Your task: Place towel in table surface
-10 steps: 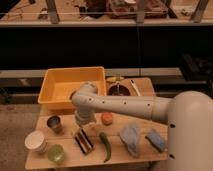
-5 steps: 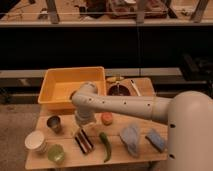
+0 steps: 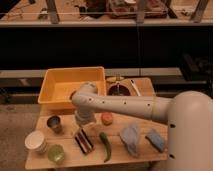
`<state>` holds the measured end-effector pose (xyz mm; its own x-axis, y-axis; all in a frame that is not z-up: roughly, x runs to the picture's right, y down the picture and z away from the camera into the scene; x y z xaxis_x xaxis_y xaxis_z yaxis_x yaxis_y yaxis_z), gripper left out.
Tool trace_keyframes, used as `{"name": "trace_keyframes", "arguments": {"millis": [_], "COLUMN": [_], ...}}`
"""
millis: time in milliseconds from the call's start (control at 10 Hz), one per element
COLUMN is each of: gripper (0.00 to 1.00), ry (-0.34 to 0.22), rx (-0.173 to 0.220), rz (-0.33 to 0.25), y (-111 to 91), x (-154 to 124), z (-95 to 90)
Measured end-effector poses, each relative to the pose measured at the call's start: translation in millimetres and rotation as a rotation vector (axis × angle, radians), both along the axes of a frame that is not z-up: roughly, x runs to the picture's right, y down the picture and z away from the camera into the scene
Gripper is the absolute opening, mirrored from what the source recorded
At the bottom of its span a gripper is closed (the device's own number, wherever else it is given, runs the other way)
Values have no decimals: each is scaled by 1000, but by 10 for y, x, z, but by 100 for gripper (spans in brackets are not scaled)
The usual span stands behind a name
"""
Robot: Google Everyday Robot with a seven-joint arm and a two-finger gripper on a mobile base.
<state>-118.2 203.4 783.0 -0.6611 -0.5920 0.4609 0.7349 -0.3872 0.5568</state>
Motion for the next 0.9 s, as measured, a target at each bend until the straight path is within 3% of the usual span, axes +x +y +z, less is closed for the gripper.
{"name": "trace_keyframes", "arguments": {"millis": [200, 500, 900], "gripper": [80, 80, 80], "ry": [39, 144, 286], "rx": [12, 25, 43], "rz": [24, 98, 194], "y": [-73, -127, -108], "x": [63, 515, 1509], "z": [-22, -120, -309]}}
